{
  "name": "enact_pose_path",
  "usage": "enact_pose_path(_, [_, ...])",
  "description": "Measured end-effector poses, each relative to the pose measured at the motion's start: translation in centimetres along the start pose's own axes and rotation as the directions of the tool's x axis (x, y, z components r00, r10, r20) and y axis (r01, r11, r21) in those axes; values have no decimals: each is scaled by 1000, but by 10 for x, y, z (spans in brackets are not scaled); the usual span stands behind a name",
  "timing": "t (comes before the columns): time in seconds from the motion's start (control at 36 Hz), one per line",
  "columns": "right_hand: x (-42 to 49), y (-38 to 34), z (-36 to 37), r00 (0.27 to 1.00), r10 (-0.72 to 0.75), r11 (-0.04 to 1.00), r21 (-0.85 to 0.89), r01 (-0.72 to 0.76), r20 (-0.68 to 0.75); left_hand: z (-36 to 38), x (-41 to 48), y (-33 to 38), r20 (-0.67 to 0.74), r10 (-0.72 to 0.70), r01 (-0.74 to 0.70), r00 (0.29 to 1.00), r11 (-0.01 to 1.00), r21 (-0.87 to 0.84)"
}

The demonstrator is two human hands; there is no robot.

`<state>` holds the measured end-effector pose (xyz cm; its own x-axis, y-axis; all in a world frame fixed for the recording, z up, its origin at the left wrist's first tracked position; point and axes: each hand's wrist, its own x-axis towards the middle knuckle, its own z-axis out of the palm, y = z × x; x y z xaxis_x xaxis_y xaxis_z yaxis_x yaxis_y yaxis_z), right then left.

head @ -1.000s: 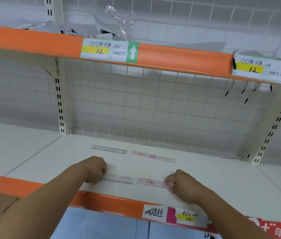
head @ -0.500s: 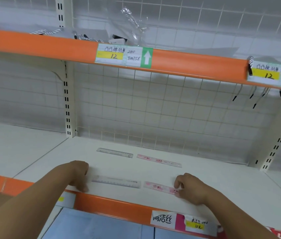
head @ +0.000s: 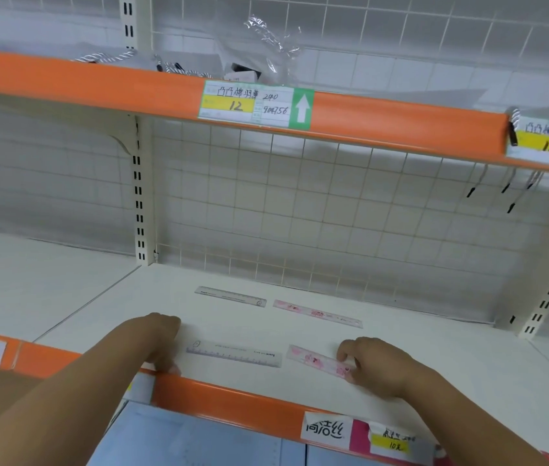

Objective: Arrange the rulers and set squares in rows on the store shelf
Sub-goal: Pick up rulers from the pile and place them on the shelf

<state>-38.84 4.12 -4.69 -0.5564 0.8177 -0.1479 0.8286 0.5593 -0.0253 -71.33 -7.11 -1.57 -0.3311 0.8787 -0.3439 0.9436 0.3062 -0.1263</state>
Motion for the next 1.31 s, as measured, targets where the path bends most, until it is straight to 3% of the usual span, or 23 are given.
enact_pose_path(0.33, [-1,-12,-9,996,-76,965,-247,87,54,-2,-2,2,7,4,-4,1000,1000,30])
enact_pose_path(0.83, [15,-8,-15,993,-8,974,-223,34,114,-7,2,9,41,32,-34,999,998,56])
enact_pose_path(1.31, [83,-7,-32,999,-43,965,-259,39,-10,8,12,5,-8,-39,39,999,999,-32])
